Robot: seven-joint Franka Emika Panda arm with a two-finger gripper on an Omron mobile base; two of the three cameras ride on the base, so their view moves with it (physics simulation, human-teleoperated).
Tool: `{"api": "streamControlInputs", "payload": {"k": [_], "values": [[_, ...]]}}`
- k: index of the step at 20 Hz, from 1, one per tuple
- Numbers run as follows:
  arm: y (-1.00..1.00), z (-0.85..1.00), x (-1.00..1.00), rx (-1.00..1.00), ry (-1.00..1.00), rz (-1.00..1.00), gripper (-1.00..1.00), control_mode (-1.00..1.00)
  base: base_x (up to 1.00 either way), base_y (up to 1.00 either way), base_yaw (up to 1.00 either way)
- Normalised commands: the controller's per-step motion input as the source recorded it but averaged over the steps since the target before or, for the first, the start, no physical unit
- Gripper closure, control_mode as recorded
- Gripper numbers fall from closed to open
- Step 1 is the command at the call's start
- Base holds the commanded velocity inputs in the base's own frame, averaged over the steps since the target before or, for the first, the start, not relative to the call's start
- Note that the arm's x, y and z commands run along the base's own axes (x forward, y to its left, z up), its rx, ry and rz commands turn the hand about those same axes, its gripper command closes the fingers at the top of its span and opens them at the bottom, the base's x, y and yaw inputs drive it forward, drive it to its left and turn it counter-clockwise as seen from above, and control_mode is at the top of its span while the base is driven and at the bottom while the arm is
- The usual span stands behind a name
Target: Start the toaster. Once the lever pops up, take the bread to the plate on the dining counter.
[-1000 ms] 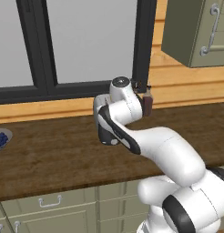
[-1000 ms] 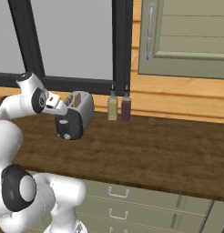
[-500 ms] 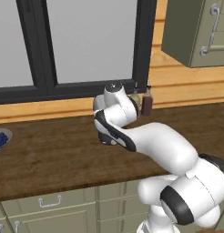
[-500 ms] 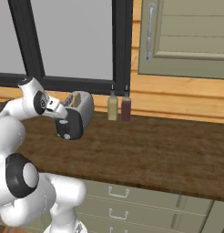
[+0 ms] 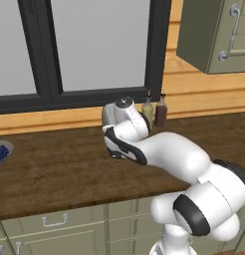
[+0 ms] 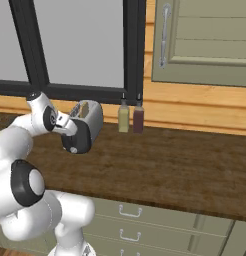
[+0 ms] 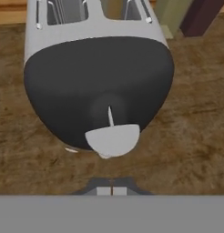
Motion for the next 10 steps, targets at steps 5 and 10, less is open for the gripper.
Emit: {"api": "streamControlInputs", "payload": {"k": [5, 10], "values": [[-0.04, -0.1, 0.49, 0.0, 0.0, 0.0, 1.0, -1.0, 0.0, 0.0, 0.0], [0.0, -0.11, 0.34, 0.0, 0.01, 0.0, 1.0, -1.0, 0.0, 0.0, 0.0]]}}
